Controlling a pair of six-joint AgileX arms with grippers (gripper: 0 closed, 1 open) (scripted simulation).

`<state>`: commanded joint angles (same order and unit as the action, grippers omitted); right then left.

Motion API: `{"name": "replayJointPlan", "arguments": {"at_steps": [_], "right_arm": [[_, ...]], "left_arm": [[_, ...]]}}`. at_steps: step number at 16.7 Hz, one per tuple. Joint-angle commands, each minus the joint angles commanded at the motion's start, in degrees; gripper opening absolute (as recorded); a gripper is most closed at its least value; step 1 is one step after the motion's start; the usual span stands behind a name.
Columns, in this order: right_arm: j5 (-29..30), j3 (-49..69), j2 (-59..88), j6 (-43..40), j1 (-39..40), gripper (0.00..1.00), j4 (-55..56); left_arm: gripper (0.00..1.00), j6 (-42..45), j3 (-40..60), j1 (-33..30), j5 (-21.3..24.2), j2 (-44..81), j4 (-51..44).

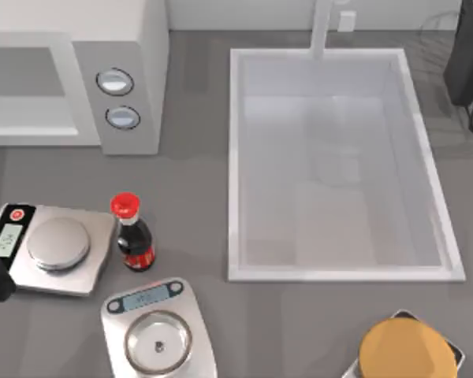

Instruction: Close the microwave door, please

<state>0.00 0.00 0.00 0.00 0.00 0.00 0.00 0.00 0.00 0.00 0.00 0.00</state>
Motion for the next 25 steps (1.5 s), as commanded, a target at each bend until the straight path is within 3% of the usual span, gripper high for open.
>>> {"name": "replayJointPlan", "arguments": {"at_steps": [1,14,25], "right_arm": [[0.00,0.00,0.00,0.00,0.00,1.00,0.00],[0.00,0.00,0.00,0.00,0.00,1.00,0.00],[0.00,0.00,0.00,0.00,0.00,1.00,0.00]], "left_arm": [[1.00,0.00,0.00,0.00,0.00,0.00,0.00],[0.02,0.00,0.00,0.00,0.00,0.00,0.00],[0.00,-0.01,0.17,0.93,0.93,-0.39,-0.56]]}}
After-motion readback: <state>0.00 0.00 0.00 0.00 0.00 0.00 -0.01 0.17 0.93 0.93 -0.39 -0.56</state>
